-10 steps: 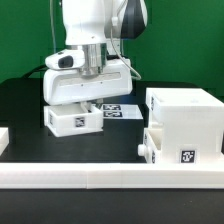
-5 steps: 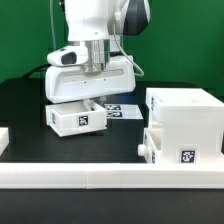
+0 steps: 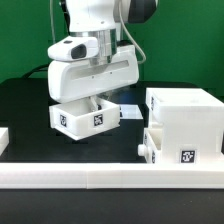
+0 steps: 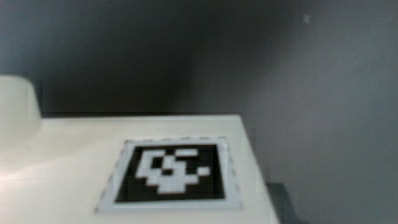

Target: Assemble drawer

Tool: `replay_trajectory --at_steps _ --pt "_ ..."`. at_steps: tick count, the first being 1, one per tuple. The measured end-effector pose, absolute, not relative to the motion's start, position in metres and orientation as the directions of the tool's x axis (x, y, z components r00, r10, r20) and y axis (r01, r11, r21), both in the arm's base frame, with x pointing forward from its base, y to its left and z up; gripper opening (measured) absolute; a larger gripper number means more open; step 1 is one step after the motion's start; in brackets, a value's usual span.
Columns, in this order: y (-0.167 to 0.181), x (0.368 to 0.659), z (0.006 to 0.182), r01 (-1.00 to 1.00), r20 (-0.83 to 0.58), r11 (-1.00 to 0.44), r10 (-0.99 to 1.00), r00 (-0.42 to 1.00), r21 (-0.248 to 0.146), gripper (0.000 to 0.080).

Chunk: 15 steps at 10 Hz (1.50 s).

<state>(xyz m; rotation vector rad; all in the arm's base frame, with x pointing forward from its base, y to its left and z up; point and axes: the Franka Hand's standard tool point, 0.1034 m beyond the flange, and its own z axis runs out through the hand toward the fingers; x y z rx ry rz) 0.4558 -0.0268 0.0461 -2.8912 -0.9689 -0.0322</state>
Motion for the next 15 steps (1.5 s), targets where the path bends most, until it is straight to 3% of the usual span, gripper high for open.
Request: replay_trajectory --at_steps 2,5,9,12,15 --pt "-0.023 0.476 0.057 0.627 0.05 -0.775 0.625 0.779 -0.082 0.0044" --pt "-0.023 0.474 0.055 0.693 0.054 -0.716 0.691 0.72 -0.081 0.0044" --pt "-0.031 0.491 0.059 0.924 0.07 -0.379 0.922 0.382 -0.055 0.0044" --pt "-0.034 0.493 0.058 0.984 0.072 -0.174 0.982 0.176 -0.041 0.0044" --pt "-0.035 0.498 0.058 0.992 0.072 -0.117 0.99 0.119 -0.037 0.0044"
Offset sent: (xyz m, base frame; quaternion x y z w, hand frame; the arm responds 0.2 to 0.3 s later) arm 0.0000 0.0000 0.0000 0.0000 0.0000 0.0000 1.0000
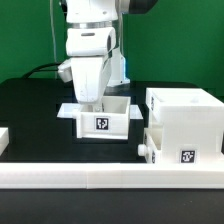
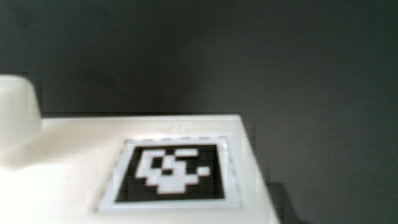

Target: Assemble drawer

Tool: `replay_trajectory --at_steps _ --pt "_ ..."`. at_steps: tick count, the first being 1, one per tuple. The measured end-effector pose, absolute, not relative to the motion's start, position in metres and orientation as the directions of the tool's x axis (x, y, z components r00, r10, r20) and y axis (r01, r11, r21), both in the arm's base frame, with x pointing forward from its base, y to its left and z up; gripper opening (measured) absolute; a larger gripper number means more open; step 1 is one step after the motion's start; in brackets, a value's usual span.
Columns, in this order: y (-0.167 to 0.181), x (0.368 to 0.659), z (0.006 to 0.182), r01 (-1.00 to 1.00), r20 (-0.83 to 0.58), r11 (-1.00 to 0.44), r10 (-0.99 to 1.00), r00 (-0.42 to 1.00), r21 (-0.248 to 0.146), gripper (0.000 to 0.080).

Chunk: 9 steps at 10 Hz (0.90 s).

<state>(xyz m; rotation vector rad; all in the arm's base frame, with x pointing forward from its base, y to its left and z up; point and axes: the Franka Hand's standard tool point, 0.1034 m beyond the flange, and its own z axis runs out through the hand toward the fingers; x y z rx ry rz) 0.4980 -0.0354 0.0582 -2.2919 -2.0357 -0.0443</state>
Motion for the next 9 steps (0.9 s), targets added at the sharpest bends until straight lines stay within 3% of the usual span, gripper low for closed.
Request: replay_trajectory --at_steps 4,9 --pt "-0.033 0.521 0.061 0.995 0.076 -0.094 0.993 0.096 -0.035 0.0044" --pt "-0.031 0.523 0.059 0.995 0.079 -0.092 0.992 0.094 -0.037 0.0044"
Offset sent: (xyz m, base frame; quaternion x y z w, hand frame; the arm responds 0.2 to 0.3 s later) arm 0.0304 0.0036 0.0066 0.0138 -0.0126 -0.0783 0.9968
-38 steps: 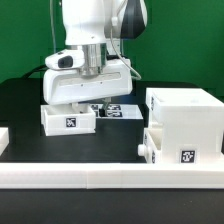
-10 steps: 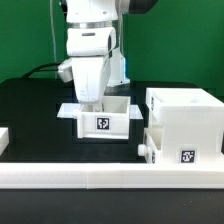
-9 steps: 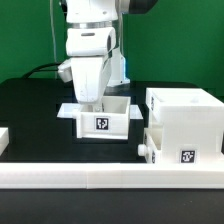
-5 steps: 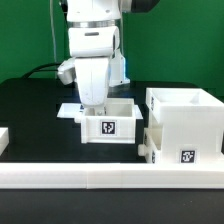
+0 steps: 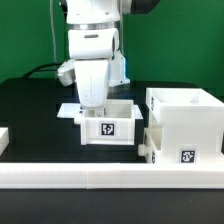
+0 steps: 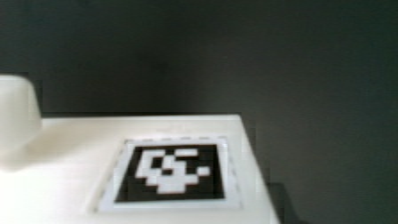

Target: Assemble drawer

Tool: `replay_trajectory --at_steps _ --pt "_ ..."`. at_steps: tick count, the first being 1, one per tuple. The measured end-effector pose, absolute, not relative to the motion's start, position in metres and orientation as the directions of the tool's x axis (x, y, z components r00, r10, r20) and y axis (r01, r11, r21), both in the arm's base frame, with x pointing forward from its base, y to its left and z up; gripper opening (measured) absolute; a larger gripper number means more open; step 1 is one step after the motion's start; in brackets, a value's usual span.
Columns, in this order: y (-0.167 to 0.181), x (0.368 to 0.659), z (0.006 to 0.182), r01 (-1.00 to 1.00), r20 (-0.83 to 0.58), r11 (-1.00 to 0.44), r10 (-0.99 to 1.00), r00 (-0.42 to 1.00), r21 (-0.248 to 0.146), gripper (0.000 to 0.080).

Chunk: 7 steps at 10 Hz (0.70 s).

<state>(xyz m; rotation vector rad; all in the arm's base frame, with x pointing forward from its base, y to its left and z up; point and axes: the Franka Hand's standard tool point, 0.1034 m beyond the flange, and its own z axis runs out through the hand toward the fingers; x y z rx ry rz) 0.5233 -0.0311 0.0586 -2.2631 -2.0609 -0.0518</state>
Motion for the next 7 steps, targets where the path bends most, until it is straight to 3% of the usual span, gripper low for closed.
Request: replay_trajectory --at_steps 6,7 --pt "-0.0226 0.536 0.0596 0.996 0.083 -0.081 0.993 0.083 -0.021 0.0044" --pt "-0.0223 0.5381 0.0591 0.996 0.086 -0.084 0.993 0.083 0.008 0.0044"
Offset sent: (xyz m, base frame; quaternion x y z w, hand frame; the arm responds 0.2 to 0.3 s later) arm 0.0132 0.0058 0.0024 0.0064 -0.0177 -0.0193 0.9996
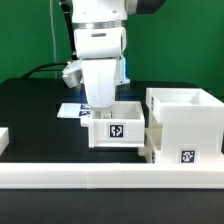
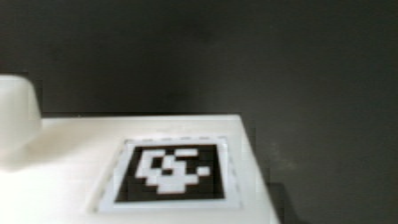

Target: Assemble drawer

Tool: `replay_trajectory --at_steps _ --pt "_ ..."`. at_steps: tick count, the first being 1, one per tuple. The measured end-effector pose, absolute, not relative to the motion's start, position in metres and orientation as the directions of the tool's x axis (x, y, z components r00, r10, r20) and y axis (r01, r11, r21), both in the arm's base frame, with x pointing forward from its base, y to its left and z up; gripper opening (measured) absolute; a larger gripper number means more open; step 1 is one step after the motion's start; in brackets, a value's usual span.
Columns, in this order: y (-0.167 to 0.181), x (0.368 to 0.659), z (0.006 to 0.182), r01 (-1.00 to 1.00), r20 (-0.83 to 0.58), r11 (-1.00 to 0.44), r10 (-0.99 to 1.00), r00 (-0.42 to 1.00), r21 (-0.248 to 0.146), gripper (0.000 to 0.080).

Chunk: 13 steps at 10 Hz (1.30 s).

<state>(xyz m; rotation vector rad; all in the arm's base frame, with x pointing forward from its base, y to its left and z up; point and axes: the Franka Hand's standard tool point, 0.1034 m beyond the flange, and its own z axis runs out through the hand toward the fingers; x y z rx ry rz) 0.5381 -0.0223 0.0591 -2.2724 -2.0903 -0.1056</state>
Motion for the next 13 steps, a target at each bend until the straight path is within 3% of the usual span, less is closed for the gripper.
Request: replay_trajectory --at_steps 5,13 --pt "-0.011 0.549 0.061 0.999 0.078 -0.048 0.996 0.046 0.019 0.0044" --pt "-0.007 0.545 0.055 1.0 0.068 -0.016 0.998 0.016 0.007 0.0044"
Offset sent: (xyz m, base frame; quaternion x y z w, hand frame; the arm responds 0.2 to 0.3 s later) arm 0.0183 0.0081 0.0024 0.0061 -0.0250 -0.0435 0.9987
